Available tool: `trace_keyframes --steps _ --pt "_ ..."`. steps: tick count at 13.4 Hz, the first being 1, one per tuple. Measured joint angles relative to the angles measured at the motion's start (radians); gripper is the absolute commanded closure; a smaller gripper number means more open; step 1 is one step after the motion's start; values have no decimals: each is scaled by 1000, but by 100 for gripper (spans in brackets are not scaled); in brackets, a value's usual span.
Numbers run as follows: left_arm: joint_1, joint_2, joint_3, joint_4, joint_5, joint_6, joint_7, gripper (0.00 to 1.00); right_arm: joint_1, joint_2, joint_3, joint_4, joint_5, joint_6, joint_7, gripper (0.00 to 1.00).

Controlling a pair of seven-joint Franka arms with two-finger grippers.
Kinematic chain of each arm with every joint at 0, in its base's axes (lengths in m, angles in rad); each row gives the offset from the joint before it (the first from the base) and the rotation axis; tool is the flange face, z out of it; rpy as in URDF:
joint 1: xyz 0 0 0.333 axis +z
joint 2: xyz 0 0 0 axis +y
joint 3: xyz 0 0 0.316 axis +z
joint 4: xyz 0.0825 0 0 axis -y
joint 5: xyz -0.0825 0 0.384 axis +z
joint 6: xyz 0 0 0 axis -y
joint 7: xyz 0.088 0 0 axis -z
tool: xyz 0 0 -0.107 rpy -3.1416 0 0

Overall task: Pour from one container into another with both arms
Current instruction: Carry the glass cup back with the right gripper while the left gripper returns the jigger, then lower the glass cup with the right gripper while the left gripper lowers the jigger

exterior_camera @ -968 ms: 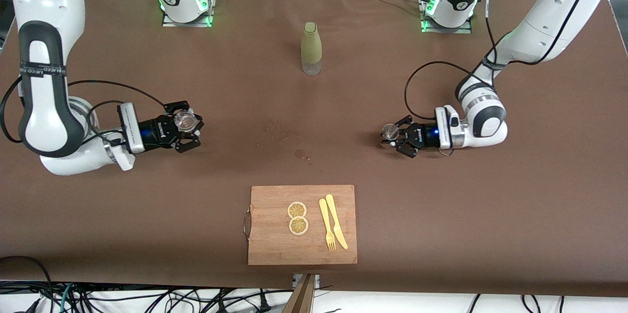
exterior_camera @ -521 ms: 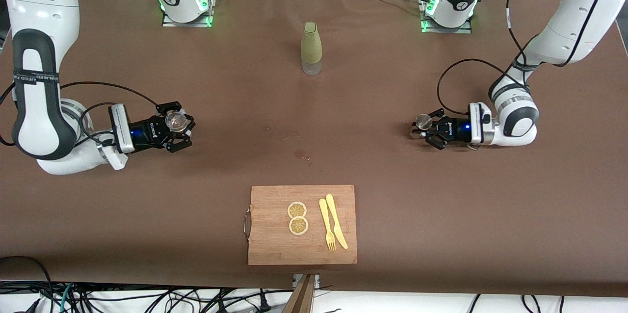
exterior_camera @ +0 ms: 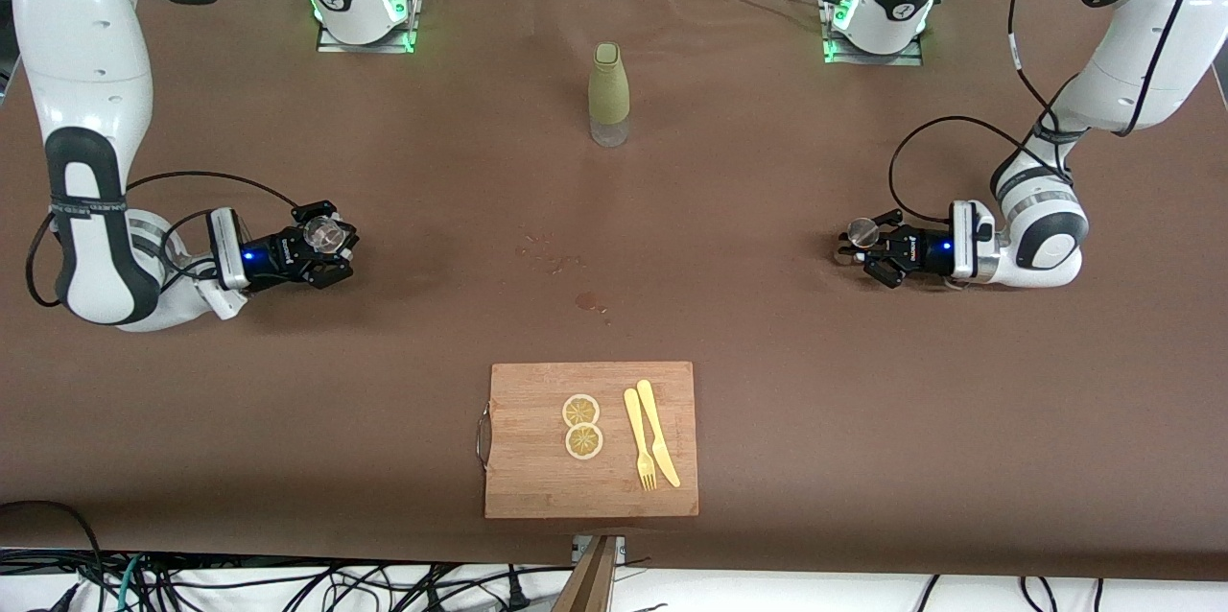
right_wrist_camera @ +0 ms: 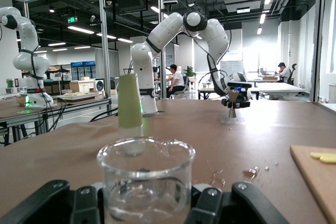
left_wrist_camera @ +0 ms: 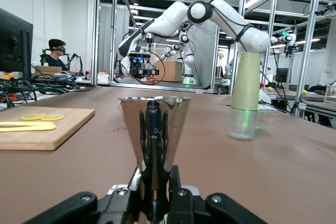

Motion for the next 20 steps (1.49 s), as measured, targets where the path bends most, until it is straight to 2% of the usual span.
trace_keyframes --steps 5,12,13,14,15,16,18,19,20 --pt "7 27 32 32 22 -29 9 100 -125 91 -2 0 -127 28 -103 100" --pt "8 83 52 69 22 -34 43 100 -118 147 27 8 -121 114 -129 100" --pt "8 84 53 71 22 -36 43 66 -116 147 26 8 -120 116 -129 100" --pt "8 84 55 71 22 -36 43 37 -115 147 26 8 -119 118 -129 100" --pt "8 84 59 72 22 -36 43 15 -114 147 26 8 -118 121 -129 100" --pt "8 85 64 72 22 -36 43 0 -113 146 26 8 -118 124 -129 100" --pt "8 86 77 72 22 -36 43 0 -107 145 26 9 -109 138 -129 100" --pt "8 86 88 72 22 -36 43 0 -102 145 26 10 -104 143 -129 72" --pt "9 86 101 75 22 -36 43 0 -96 145 26 11 -101 149 -129 32"
